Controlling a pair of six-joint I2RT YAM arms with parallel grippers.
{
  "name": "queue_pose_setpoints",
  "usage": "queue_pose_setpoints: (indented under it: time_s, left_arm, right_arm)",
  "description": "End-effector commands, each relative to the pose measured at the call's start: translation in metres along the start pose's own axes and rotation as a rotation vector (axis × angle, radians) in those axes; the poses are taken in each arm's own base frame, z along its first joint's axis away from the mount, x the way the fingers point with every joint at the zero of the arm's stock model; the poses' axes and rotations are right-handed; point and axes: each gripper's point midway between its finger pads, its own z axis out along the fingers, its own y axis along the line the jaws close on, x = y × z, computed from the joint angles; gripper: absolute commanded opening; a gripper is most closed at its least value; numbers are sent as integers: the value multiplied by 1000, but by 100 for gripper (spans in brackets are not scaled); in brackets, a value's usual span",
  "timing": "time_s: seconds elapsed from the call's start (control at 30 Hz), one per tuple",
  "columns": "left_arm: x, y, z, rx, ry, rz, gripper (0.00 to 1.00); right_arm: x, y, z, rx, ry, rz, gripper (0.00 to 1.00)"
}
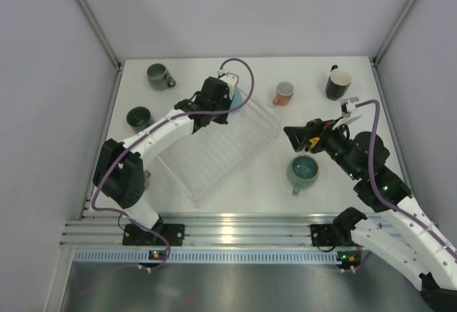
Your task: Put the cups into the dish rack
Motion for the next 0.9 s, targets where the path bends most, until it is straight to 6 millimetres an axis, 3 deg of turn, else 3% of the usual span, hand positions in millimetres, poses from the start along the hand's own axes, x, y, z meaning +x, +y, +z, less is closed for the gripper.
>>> queue_pose_setpoints:
  time_s: [0.0,0.2,0.57,0.7,0.87]
  left_arm:
    - [-68,12,-3,-41,-199,21,0]
    - [-61,24,25,-59,-150,14,0]
    - [-46,40,53,-60,-104,-11,0]
    - [-39,41,60,-67,-85,-7,8]
    - [-32,42,68,-73,-64,4,12]
  right_arm:
    - [-21,10,-12,-31,-53,-39,99]
    - [-24,8,-18,-21,-64,-61,99]
    - [-24,4,-22,-5,-65,-72,100]
    - [-24,4,-22,-5,-65,-69,99]
    - [-20,2,-21,4,-57,-62,99]
